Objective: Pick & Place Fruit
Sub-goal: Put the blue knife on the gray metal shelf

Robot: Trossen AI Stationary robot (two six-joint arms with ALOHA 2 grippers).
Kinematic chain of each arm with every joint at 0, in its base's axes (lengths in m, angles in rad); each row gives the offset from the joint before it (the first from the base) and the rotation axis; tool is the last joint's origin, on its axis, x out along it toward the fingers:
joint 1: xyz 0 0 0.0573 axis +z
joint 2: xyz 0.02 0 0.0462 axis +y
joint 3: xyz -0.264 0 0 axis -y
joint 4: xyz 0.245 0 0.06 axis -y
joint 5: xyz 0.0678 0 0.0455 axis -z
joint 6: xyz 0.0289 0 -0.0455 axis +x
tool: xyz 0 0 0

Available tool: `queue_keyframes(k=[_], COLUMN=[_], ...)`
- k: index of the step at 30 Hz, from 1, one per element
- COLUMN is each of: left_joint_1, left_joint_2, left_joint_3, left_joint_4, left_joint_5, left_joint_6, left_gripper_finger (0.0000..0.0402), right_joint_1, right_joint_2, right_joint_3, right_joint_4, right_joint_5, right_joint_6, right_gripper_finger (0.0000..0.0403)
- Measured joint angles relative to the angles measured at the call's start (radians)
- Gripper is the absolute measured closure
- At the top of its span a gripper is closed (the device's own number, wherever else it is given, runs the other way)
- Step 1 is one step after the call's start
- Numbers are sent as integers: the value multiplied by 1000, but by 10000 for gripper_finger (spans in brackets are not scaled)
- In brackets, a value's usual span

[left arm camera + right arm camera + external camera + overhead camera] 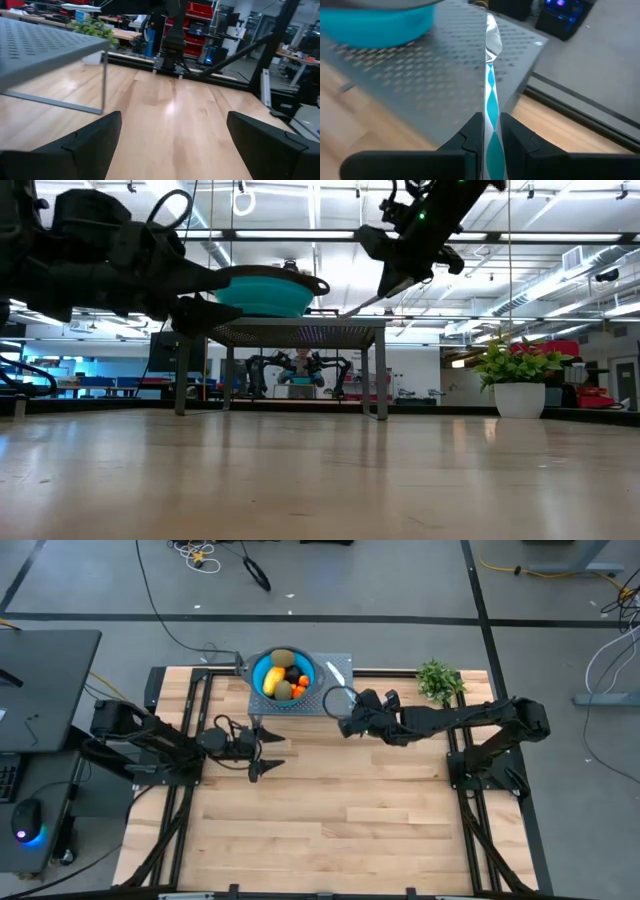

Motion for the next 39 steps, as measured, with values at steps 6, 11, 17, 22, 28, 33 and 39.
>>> queue_keyframes(k=[6,11,17,22,28,33,39], left_joint_1=[83,88,88,87,87,89,123], left_joint_2=[0,0,1,1,1,1,-3], left_joint_3=[0,1,1,1,-4,-32,-61], left_joint_4=[-6,-36,-62,-105,-176,-182,-180], left_joint_5=[9,-4,4,37,95,145,237], left_joint_6=[-9,-23,-40,-41,3,40,63], left_gripper_finger=[29,29,29,29,29,29,29], right_joint_1=[-89,-127,-168,-173,-129,-87,-75], right_joint_2=[8,60,106,110,127,160,235], right_joint_3=[0,0,0,0,0,0,4], right_joint_4=[50,172,262,318,425,452,557], right_joint_5=[-28,-80,-74,-74,-30,46,65], right_joint_6=[33,15,102,255,304,377,407], right_gripper_finger=[350,350,350,350,350,350,350])
